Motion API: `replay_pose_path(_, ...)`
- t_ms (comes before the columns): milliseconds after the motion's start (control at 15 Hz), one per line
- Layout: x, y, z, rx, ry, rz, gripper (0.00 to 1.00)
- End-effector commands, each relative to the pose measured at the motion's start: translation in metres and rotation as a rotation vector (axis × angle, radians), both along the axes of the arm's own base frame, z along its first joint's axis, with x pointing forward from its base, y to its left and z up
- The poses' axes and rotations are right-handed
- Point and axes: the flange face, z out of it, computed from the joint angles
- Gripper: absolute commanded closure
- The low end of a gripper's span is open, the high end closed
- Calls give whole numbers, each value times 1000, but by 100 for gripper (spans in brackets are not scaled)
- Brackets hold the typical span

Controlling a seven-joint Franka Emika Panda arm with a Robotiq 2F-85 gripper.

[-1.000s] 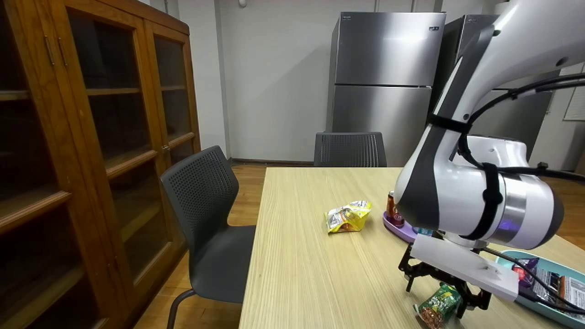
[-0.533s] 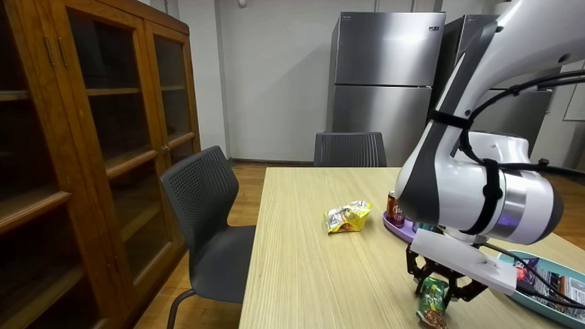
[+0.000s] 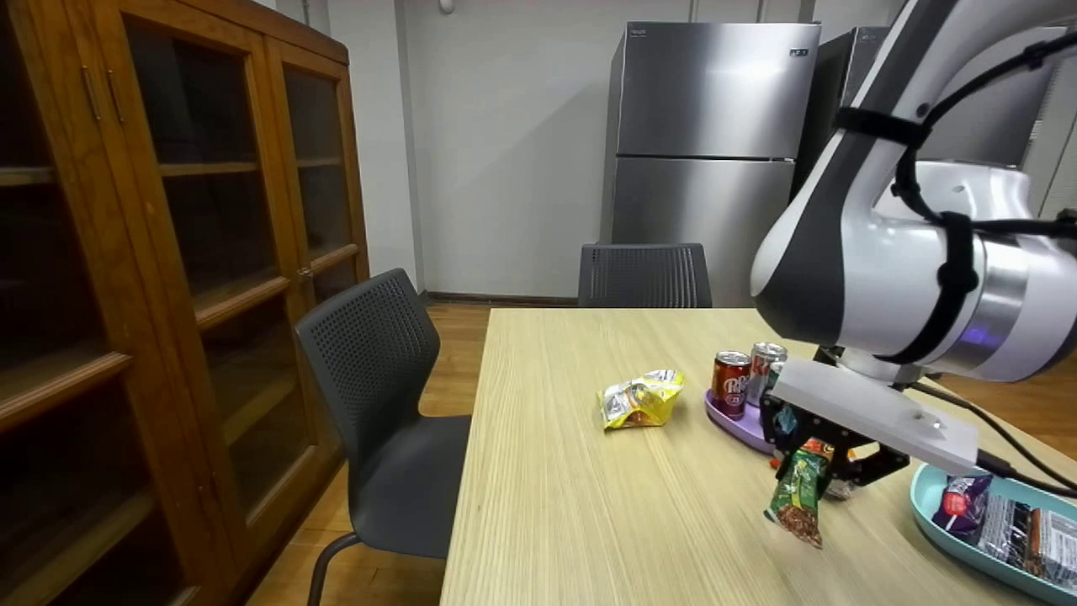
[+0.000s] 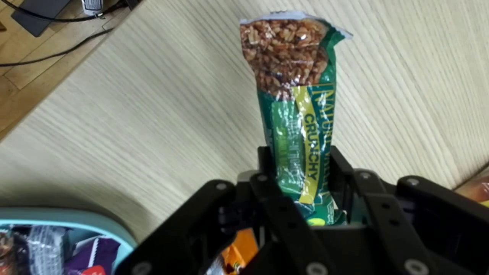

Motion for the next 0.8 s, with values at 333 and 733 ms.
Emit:
replay_pose_path(333,-19,-85,42,-43,-38,-134,88)
replay_pose_path(733,-25,-148,41,-88,-25,-203,88)
